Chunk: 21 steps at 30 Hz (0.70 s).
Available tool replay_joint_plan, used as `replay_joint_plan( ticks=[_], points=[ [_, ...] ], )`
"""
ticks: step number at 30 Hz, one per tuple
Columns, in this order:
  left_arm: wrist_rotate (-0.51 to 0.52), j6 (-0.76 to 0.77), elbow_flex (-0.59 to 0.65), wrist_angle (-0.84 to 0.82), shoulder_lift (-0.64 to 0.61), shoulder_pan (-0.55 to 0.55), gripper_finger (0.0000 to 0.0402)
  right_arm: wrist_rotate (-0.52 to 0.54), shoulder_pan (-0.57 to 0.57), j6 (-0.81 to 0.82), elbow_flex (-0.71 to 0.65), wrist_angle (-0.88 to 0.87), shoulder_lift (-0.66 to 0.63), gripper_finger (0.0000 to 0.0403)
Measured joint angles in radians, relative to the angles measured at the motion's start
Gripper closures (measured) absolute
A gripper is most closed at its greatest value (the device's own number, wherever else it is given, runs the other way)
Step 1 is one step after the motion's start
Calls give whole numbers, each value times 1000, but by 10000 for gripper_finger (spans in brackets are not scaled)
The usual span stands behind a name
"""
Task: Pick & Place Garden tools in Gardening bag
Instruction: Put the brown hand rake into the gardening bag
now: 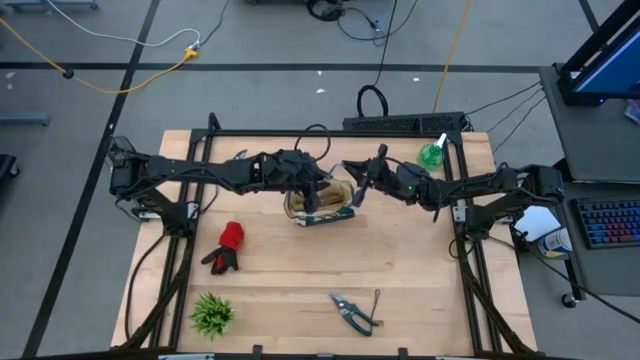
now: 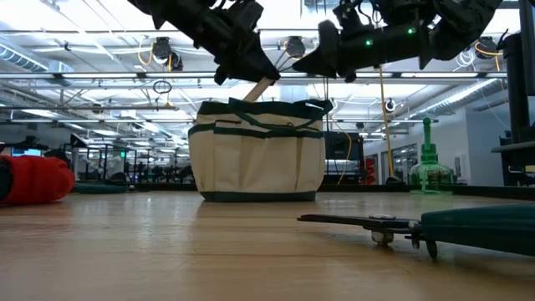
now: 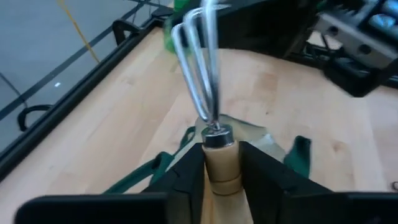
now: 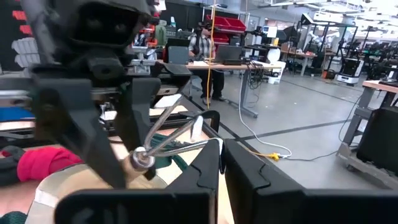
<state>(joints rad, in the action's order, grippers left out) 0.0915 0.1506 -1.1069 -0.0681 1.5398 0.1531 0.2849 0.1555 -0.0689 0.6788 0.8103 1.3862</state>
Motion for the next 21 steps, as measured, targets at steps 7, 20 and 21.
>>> replay_joint_plan(
  ticks=[7,20,21],
  points=[
    [10,-1,0,-28,0,13,331,-6,0,1,0,-9,-1,397],
    [19,8,0,-166,0,16,331,-89,-2,53,1,-259,-1,301],
    [18,5,0,-183,0,16,331,-87,-2,62,1,-279,-1,293]
  ],
)
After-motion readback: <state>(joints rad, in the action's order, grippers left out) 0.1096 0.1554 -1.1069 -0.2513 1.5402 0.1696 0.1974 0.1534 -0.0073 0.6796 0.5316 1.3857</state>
